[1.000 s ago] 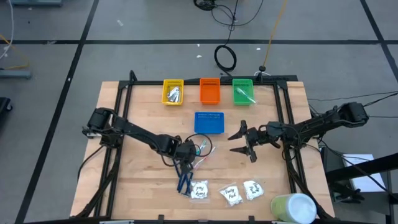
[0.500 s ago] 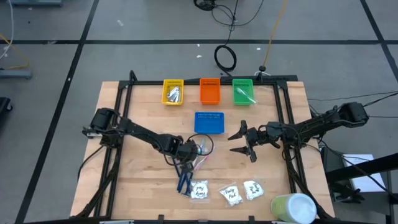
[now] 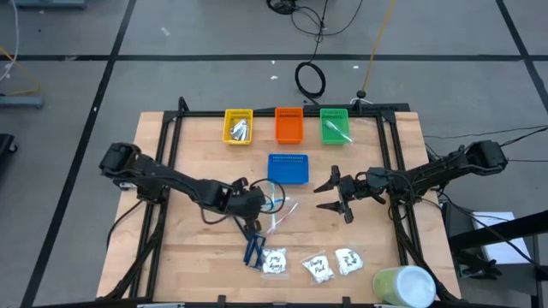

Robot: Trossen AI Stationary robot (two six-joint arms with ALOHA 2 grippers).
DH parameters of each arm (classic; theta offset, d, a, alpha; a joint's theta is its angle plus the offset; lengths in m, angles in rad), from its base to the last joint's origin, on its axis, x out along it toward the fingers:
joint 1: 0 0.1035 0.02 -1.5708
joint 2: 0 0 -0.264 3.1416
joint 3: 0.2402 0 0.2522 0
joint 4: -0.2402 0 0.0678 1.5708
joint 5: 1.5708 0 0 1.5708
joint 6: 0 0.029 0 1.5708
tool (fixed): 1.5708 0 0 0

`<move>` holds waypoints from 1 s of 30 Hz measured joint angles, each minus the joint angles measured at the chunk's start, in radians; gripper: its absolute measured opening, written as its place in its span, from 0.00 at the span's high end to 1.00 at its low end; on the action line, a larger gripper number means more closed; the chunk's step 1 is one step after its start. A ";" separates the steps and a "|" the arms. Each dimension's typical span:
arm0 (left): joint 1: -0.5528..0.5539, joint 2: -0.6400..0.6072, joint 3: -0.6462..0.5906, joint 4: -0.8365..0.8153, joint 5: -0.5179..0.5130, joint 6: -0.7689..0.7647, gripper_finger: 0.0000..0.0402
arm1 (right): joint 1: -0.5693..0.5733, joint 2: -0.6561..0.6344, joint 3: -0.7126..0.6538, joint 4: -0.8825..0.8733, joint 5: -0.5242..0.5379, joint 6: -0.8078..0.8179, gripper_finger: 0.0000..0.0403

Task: Pick & Place Travel size toiletries
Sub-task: Put the blue toothbrush into the green basket

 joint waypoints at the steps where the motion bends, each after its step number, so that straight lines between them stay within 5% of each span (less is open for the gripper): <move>1: -0.005 -0.012 0.001 0.012 -0.011 0.011 0.98 | 0.000 0.000 0.000 0.000 0.000 0.000 0.44; 14: 0.008 -0.047 0.001 0.087 -0.101 0.098 0.98 | 0.000 0.079 0.000 0.066 0.053 0.014 0.44; 21: 0.008 -0.047 0.001 0.361 -0.137 0.330 0.99 | 0.000 0.176 0.000 0.312 0.078 -0.014 0.44; 30: 0.054 -0.012 0.003 0.597 0.064 0.394 0.99 | 0.001 0.311 0.026 0.533 0.112 -0.016 0.44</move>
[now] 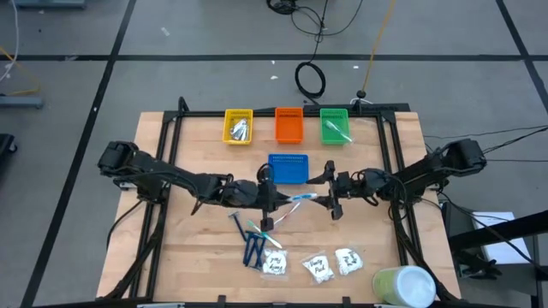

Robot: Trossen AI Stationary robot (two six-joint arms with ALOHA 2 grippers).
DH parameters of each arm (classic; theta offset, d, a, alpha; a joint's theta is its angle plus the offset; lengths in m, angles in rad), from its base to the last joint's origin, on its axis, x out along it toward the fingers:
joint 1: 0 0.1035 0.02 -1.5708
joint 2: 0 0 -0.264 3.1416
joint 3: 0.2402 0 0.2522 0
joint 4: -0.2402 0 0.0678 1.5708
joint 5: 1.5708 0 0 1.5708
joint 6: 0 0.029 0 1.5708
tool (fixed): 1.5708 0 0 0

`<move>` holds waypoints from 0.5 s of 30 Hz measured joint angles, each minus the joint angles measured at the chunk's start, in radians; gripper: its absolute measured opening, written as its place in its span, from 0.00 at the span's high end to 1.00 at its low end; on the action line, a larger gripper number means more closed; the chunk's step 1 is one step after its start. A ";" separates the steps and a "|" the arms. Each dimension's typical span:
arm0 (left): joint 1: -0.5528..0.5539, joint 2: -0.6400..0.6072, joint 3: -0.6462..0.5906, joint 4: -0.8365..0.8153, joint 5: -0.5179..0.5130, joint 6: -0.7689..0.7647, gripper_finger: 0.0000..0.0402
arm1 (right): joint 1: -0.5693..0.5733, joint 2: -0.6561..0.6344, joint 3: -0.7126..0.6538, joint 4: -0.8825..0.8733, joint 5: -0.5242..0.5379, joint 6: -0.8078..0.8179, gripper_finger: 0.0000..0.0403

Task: Pick & Place Travel size toiletries
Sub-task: Put the blue toothbrush into the green basket

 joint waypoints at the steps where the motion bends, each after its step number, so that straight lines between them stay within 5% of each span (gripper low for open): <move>1: 0.004 0.012 0.000 0.014 0.013 0.000 0.99 | 0.000 0.011 0.009 0.015 -0.015 0.002 0.44; 15: 0.016 0.061 0.000 0.053 0.062 -0.001 0.99 | 0.032 0.103 0.096 0.025 -0.042 -0.052 0.49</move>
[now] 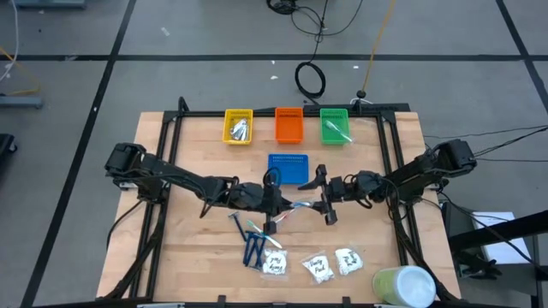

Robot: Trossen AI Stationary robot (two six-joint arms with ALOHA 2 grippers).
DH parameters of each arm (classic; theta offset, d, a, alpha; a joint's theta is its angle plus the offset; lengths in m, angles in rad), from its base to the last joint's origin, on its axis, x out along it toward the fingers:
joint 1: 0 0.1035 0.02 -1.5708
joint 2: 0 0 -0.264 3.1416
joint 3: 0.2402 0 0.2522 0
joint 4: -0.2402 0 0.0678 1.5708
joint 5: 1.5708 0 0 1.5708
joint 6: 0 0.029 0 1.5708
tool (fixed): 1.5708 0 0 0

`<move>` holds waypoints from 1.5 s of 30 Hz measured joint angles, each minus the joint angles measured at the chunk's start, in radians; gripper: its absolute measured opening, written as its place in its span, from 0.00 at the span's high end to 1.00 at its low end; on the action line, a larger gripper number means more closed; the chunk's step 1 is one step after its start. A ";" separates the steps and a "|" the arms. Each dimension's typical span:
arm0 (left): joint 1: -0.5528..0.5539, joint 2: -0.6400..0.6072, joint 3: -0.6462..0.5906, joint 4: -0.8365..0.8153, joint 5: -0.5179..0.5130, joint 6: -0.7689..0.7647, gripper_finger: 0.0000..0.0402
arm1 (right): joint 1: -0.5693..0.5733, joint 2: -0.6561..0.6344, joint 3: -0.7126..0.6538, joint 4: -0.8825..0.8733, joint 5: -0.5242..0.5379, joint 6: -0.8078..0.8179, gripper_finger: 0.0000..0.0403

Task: Pick & Place Travel size toiletries
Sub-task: Put the blue toothbrush into the green basket

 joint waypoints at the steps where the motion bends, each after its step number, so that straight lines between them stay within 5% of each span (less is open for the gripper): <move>1: 0.000 0.000 0.000 0.000 0.000 0.002 0.99 | 0.000 0.000 0.000 0.000 -0.010 0.003 0.50; 8: 0.005 -0.001 0.000 0.010 -0.018 0.020 0.99 | 0.001 -0.008 -0.002 -0.090 -0.065 0.051 0.46; 15: 0.012 -0.002 0.000 0.013 -0.012 0.002 0.99 | 0.001 -0.008 -0.002 -0.026 0.030 0.042 0.34; 27: 0.011 -0.002 0.000 0.011 -0.007 -0.006 0.99 | 0.015 0.000 0.050 -0.077 0.027 0.027 0.42; 34: 0.014 -0.002 0.000 0.011 -0.007 -0.008 0.99 | 0.015 0.000 0.066 -0.108 0.027 0.027 0.55; 45: 0.016 -0.002 0.000 0.011 -0.007 -0.034 0.96 | 0.013 0.000 0.066 -0.085 0.030 0.000 0.96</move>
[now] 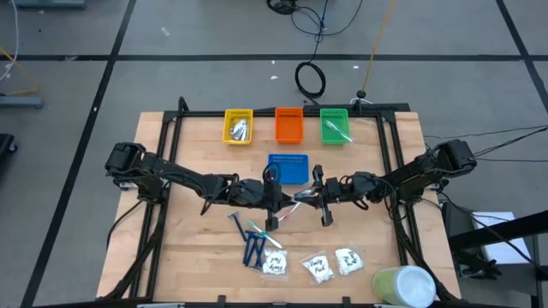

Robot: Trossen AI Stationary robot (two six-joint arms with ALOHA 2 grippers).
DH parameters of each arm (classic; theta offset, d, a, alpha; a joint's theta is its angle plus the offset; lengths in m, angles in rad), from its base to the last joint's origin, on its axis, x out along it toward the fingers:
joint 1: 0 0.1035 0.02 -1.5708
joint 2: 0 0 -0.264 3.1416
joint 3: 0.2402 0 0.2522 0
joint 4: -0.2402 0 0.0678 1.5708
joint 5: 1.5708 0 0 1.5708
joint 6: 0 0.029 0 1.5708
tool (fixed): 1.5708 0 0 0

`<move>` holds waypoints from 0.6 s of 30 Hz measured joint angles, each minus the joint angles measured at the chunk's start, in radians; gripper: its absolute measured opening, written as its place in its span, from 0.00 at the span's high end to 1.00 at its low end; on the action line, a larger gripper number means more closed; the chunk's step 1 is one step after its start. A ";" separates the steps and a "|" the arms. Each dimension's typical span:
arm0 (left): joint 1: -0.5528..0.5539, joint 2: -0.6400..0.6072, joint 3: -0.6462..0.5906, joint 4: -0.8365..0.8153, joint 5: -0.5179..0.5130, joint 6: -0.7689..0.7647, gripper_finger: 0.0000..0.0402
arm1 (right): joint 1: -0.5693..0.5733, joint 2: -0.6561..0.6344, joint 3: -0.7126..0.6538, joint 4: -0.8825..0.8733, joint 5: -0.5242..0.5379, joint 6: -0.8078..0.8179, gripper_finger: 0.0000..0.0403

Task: Pick & Place Travel size toiletries
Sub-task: Put the blue toothbrush into the green basket

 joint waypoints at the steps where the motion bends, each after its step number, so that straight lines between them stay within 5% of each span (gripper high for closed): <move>1: 0.000 0.000 0.000 0.000 0.001 0.000 0.95 | 0.000 0.000 0.000 -0.001 0.001 -0.002 0.96; 12: -0.022 -0.175 0.000 -0.059 -0.015 0.002 0.65 | -0.021 -0.028 0.000 -0.130 0.054 0.073 0.96; 18: -0.069 -0.339 0.002 -0.254 -0.267 0.049 0.57 | -0.071 -0.044 -0.001 -0.224 0.170 0.094 0.96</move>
